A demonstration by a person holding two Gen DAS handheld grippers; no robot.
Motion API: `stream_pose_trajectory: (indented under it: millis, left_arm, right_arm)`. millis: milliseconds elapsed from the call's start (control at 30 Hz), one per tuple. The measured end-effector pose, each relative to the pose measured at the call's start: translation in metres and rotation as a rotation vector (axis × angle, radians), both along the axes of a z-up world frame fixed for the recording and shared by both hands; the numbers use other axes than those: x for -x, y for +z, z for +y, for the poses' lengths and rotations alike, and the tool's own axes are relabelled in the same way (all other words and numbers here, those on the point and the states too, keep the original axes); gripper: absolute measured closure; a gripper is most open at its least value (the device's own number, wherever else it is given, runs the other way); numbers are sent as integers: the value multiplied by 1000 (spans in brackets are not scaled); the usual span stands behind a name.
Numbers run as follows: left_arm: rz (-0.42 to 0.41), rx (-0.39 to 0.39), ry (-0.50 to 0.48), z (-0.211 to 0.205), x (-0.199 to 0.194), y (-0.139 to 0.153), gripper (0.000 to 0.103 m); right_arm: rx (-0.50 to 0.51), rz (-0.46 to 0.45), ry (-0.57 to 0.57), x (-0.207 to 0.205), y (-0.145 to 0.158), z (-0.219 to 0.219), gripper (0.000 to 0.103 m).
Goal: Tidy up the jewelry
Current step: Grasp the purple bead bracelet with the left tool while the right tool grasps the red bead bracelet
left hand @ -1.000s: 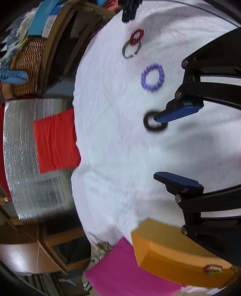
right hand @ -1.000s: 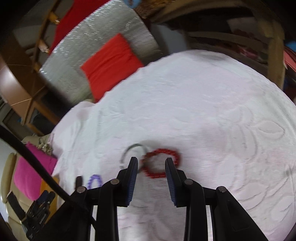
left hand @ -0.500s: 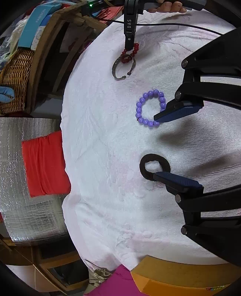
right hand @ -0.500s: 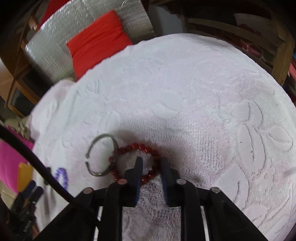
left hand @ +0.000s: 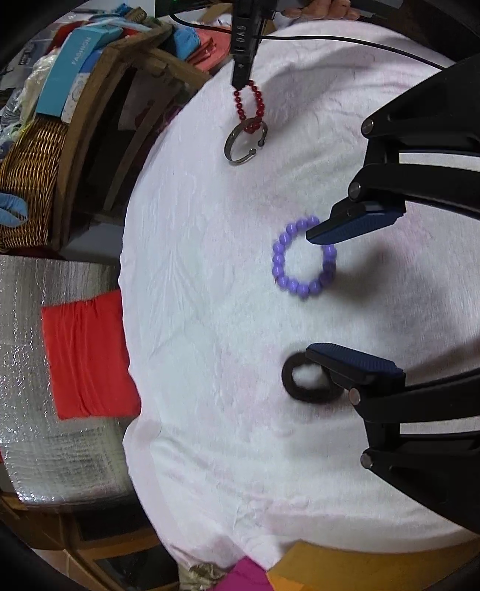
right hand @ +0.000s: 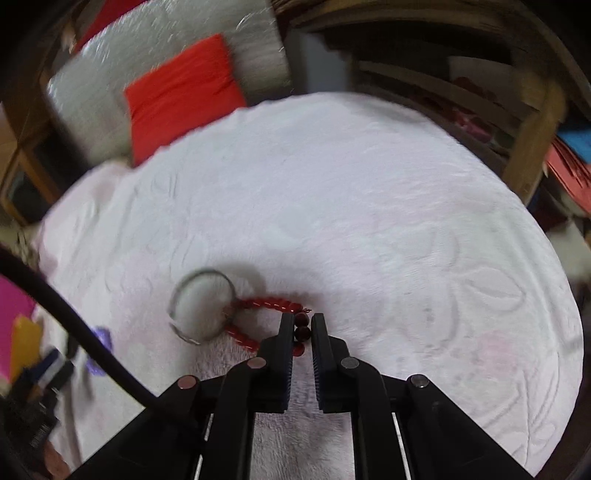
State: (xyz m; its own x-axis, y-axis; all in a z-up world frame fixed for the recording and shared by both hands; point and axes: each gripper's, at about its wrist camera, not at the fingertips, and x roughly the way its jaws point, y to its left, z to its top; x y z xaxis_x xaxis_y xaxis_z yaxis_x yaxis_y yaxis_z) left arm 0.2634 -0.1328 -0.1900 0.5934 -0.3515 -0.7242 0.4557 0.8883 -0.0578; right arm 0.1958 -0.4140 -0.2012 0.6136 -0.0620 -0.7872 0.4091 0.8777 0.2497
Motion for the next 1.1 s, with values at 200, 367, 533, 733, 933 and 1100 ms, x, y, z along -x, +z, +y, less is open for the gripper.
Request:
stream_pose_trajectory:
  millis: [200,367,533,733,933,1100]
  left_arm:
    - [49,48,-45,-10,-5,-6,43]
    - [115,72,-27,-14,-16,-16,38]
    - [96,47,-25,-25,-18,-22,38]
    - [51,16,-42,-37,-16,-25,61]
    - [45,35,-49,-28,-15,-22,86]
    - [37,48,-56,-18,-6,-11,94]
  right_arm:
    - [-49,-197,-50,26,33,-8,93]
    - [-77,-339,-19,27,57,6,93]
    - [-86,-358,34,20,63,22,93]
    - [-88,-324,64,12,53,30,93]
    - [-99,-308,109,8,47,41,93]
    - [-112,-286,171,-1,43,62,93]
